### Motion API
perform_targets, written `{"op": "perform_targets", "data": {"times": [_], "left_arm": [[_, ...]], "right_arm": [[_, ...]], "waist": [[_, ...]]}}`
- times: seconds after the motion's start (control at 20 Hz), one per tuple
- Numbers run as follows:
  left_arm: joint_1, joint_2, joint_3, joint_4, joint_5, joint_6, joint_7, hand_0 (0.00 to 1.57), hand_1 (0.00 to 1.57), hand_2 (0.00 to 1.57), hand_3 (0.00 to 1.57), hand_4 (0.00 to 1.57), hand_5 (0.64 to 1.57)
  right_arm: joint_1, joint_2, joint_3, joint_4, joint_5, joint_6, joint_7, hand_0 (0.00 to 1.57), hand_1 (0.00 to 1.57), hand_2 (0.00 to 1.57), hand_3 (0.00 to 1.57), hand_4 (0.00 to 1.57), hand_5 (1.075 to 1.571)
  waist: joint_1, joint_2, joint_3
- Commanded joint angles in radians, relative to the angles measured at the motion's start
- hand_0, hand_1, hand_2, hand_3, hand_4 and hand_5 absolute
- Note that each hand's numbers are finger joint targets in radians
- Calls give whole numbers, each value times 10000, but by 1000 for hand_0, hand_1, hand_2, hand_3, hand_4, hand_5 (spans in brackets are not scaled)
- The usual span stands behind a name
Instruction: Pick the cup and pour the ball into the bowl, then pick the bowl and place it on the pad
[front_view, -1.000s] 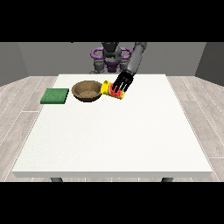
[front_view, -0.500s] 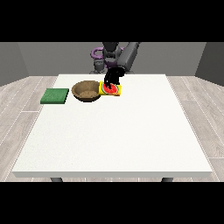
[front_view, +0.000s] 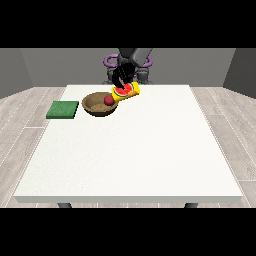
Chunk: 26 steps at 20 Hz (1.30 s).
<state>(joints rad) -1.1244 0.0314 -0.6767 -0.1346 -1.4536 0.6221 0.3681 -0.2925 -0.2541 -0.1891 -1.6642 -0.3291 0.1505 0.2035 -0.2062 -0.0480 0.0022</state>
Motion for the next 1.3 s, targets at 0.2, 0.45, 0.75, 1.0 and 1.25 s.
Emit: {"op": "perform_targets", "data": {"times": [0.2, 0.45, 0.75, 1.0, 1.25], "left_arm": [[-199, -308, -434, -1264, -881, -1830, 808, 1498, 1498, 1571, 1571, 1061, 1506], [1285, 428, 2179, -2224, 2247, 519, -708, 936, 936, 1369, 1305, 1089, 1448], [2419, 1355, 4673, -3779, 5530, 1516, -2997, 1241, 1241, 1571, 1571, 765, 1568], [4430, 1655, 5853, -4829, 7820, 2202, -5932, 1517, 1517, 1571, 1571, 1204, 1567], [5200, 1010, 7103, -6497, 10848, 703, -8212, 1501, 1501, 1571, 1571, 1472, 1461]], "right_arm": [[-132, -61, -185, 338, -1, 197, -435, 0, 0, 0, 0, 384, 1565], [762, 61, -162, 59, 173, -6, -259, 0, 0, 0, 0, 377, 1566], [1140, -380, -920, -38, -305, 309, -464, 0, 0, 0, 0, 382, 1565], [961, -482, -877, -1210, -645, 460, -336, 0, 0, 0, 0, 392, 1565], [1446, -321, -949, -1536, -521, 237, -349, 0, 0, 0, 0, 419, 1565]], "waist": [[120, 247, -21], [696, -152, -51], [1137, -61, -84], [747, 1131, -102], [1278, 1067, -157]]}}
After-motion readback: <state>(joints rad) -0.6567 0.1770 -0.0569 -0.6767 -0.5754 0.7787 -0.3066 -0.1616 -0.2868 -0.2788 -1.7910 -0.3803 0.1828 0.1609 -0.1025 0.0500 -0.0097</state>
